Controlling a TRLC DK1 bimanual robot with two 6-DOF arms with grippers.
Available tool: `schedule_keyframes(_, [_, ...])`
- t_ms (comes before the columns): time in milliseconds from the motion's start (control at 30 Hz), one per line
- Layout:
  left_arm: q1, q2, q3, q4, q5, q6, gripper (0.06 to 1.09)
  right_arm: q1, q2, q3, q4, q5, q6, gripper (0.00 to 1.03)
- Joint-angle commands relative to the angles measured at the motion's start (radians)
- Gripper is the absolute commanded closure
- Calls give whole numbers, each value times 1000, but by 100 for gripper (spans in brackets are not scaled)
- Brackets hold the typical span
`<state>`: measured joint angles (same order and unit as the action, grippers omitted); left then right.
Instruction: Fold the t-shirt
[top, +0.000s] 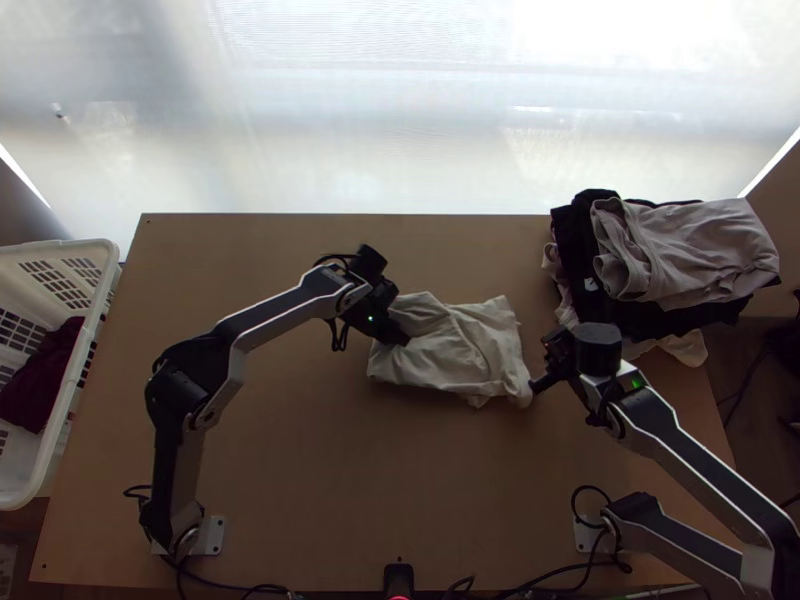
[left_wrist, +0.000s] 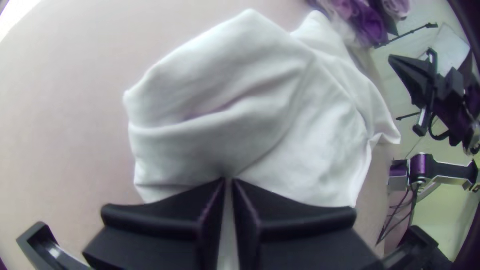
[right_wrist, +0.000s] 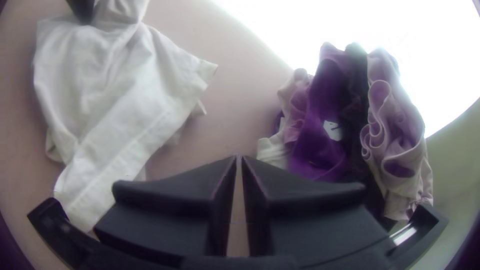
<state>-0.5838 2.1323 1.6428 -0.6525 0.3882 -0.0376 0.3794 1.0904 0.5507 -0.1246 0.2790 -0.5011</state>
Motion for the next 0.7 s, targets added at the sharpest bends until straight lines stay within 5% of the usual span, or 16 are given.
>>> schedule_keyframes(0, [22,-149,43,-59,21,-7,10,116,-53,9,-86,-1,24,54])
schedule_keyframes(67, [22,-195,38,-78,28,-10,10,158,-47,9,-95,0,24,42])
schedule_keyframes(367, [58,-368,22,-148,74,-2,10,381,49,74,-115,11,131,16])
schedule_keyframes(667, [329,-554,-87,-176,54,87,10,699,298,163,-37,117,228,8])
